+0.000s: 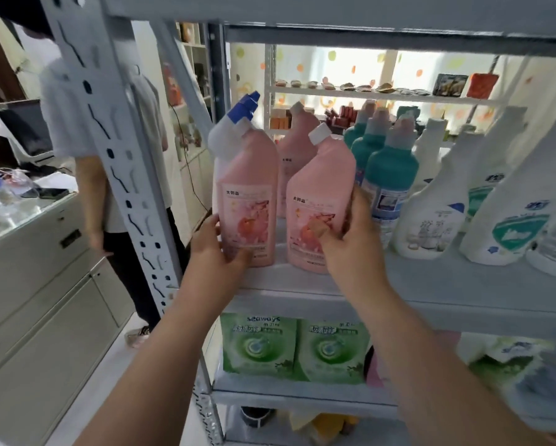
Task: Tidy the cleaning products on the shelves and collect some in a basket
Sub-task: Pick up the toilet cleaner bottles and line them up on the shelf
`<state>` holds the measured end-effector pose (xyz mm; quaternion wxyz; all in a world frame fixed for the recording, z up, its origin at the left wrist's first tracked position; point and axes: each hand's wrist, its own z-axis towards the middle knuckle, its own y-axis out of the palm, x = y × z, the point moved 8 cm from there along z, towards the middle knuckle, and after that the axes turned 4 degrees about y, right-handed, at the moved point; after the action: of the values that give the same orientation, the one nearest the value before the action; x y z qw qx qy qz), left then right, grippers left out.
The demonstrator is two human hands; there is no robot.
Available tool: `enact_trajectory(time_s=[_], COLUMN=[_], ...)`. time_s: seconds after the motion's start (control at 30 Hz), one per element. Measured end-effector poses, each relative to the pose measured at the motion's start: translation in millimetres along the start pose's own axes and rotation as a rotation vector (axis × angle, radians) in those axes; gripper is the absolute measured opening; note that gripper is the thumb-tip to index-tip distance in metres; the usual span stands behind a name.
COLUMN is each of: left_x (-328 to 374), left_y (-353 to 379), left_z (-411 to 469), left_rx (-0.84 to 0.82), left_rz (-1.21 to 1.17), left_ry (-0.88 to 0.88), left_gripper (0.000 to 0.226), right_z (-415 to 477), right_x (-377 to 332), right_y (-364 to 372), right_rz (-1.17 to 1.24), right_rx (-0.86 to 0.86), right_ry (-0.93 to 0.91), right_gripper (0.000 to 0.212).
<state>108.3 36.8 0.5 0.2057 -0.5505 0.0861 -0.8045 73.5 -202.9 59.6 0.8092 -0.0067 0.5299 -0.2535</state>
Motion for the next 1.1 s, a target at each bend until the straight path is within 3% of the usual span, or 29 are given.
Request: enact_trajectory(time_s=[0.3,0.8,1.1], left_x=[-4.4,-10.8,-11.1], left_y=[-1.3,4.7,3.4], left_z=[13.6,20.0,19.9], left_rx=[-0.02,-0.065,-0.067], left_rz=[0.104,0.07,0.077], left_ry=[0.03,0.0,-0.012], left_gripper=[0.061,0.048,0.044], right_z=[39.5,78.9,80.8], right_x=[9.9,25.1,33.6], right_y=[33.2,50.2,50.5], right_rz=[-0.078,-0.092,-0.225], right_rx=[0.083,0.037,0.022], right_ry=[0.038,0.081,0.127], right_gripper=[0.072,0.065,0.075])
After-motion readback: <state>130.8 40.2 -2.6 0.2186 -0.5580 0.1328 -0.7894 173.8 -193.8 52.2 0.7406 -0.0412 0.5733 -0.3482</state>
